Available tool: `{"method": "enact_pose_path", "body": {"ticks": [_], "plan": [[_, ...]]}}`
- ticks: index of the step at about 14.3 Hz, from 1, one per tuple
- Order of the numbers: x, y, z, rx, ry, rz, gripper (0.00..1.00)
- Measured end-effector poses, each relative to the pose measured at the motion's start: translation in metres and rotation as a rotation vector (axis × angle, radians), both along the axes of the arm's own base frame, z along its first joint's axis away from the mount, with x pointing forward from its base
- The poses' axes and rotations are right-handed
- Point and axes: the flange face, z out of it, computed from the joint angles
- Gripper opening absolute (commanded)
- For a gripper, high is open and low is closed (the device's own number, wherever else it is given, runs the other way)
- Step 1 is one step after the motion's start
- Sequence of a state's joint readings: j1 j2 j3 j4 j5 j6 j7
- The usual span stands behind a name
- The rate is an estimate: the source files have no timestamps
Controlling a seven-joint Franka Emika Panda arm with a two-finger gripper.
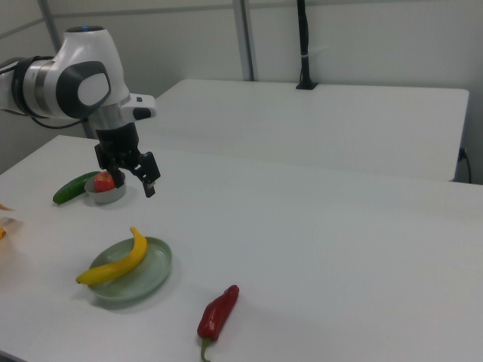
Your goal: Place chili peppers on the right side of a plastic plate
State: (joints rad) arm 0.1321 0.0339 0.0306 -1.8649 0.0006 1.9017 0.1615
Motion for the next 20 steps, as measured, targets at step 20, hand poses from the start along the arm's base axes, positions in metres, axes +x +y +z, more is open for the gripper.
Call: {"method": "enact_pose_path", "body": {"ticks": [20], "plan": [[-0.012, 0.009, -0.030, -0.014, 0.063, 0.023, 1.00]]}}
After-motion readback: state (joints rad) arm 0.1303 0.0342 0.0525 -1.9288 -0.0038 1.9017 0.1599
